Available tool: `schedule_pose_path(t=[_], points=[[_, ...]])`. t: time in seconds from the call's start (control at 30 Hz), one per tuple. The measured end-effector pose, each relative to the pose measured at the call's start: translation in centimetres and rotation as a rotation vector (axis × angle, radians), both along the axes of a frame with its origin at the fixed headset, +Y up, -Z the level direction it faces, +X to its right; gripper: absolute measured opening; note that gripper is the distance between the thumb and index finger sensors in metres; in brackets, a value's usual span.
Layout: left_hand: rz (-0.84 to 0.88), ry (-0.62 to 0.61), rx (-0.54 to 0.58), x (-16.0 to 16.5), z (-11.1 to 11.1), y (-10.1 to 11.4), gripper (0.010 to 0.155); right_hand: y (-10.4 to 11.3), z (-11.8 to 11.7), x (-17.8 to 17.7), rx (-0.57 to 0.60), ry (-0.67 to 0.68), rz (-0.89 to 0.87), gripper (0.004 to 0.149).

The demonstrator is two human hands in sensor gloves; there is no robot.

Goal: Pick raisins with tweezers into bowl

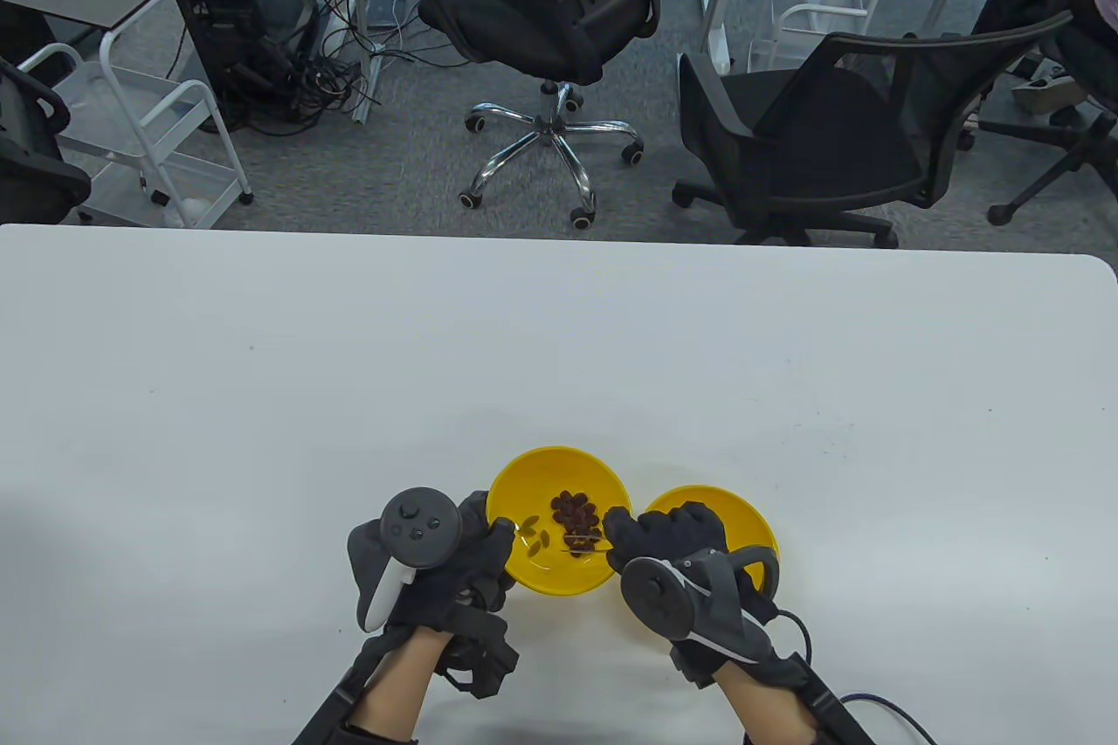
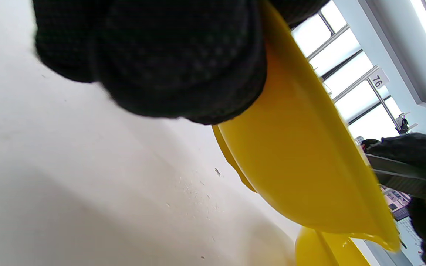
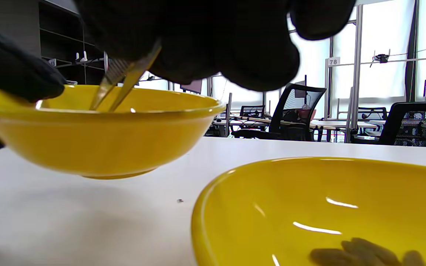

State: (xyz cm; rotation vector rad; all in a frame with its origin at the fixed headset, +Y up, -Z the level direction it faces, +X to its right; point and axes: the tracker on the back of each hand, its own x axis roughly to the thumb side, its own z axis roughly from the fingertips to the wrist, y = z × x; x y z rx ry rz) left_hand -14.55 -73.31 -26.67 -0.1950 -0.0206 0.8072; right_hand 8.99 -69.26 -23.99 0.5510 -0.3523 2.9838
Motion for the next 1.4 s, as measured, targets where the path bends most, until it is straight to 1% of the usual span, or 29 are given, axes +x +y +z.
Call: schedule_pose_path(t=[0.37, 0.57, 0.77, 1.07, 1.4], points=[[0.002, 0.0, 0.003, 0.1, 0.0, 0.0, 0.06, -0.5, -0.4, -2.5, 0.002, -0.027, 0.076, 0.048], [0.003, 0.0, 0.004, 0.1, 0.0, 0.0, 0.06, -0.6, -0.3, -2.7, 0.018, -0.026, 0.08, 0.047], [0.005, 0.007, 0.004, 0.0, 0.0, 0.1, 0.06, -0.5, -0.4, -2.2, 0.018, -0.031, 0.048, 0.046], [-0.003, 0.025, 0.007, -0.3, -0.1, 0.1, 0.06, 0.7, -0.2, -0.1, 0.035, -0.063, -0.056, 0.045], [-0.03, 0.056, 0.01, -1.0, -0.2, 0.1, 0.06, 1.7, -0.4, 5.0, 0.017, -0.17, -0.161, 0.045]])
